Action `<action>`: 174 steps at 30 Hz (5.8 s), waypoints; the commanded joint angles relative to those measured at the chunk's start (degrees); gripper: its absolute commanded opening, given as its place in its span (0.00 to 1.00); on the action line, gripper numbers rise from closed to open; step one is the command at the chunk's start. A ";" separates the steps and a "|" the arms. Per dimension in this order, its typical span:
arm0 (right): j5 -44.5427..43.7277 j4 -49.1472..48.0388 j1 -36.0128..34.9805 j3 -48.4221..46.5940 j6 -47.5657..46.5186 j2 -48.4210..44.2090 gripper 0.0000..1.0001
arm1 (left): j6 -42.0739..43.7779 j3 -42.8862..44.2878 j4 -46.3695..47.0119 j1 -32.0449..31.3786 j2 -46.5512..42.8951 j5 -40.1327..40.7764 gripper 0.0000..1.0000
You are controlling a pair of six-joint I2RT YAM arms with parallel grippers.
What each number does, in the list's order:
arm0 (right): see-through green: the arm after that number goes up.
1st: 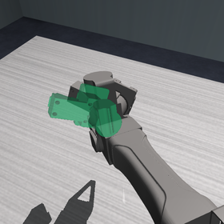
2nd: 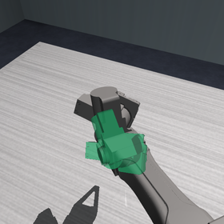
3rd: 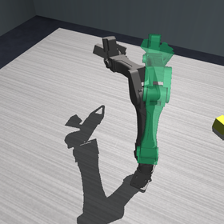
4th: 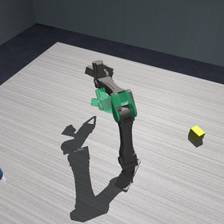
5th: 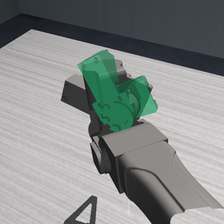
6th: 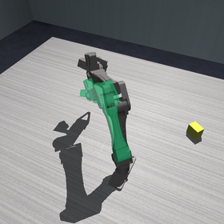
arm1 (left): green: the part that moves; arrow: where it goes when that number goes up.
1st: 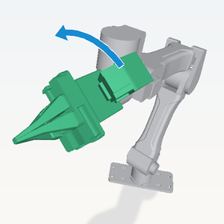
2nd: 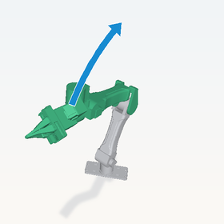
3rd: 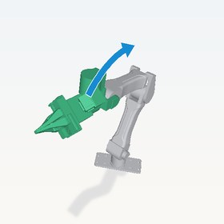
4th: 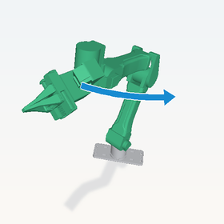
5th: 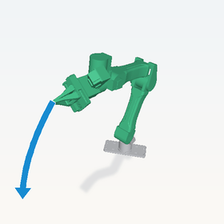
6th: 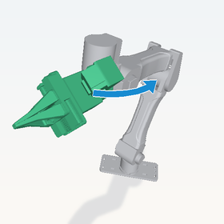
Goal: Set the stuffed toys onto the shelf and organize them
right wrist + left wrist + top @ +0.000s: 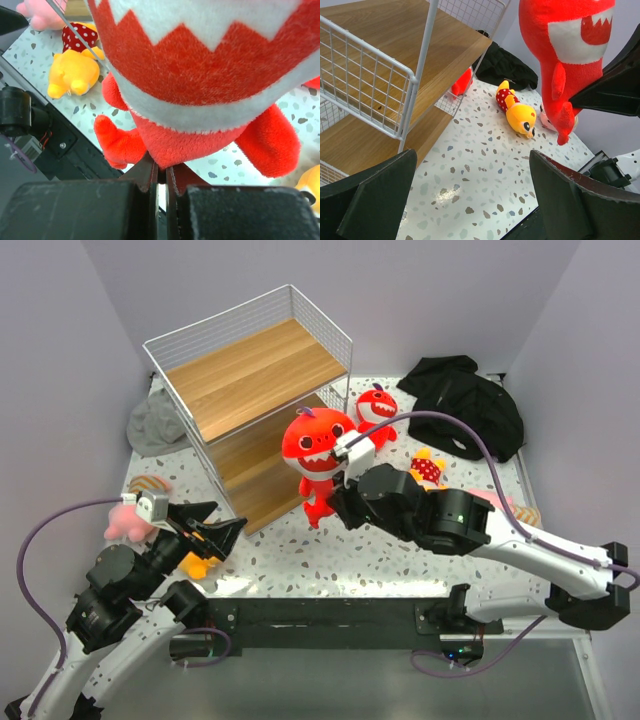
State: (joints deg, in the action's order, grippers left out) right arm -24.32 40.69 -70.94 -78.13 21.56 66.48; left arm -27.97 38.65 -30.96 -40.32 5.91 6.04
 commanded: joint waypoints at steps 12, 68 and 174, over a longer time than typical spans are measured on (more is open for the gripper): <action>3.93 6.50 -0.08 -22.06 -8.82 4.09 0.00 | -0.42 0.11 1.34 -0.38 0.06 0.02 1.00; 2.96 -9.65 15.21 -12.67 -6.01 14.91 0.33 | -0.77 0.11 1.17 -0.29 -1.52 0.55 1.00; 5.59 -19.24 39.54 16.25 11.82 1.36 0.47 | -0.51 -0.07 1.43 -0.29 -1.60 0.28 1.00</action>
State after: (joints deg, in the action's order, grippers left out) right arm -19.77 20.34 -37.52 -63.57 25.23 66.46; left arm -27.99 38.65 -30.96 -40.32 4.62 6.22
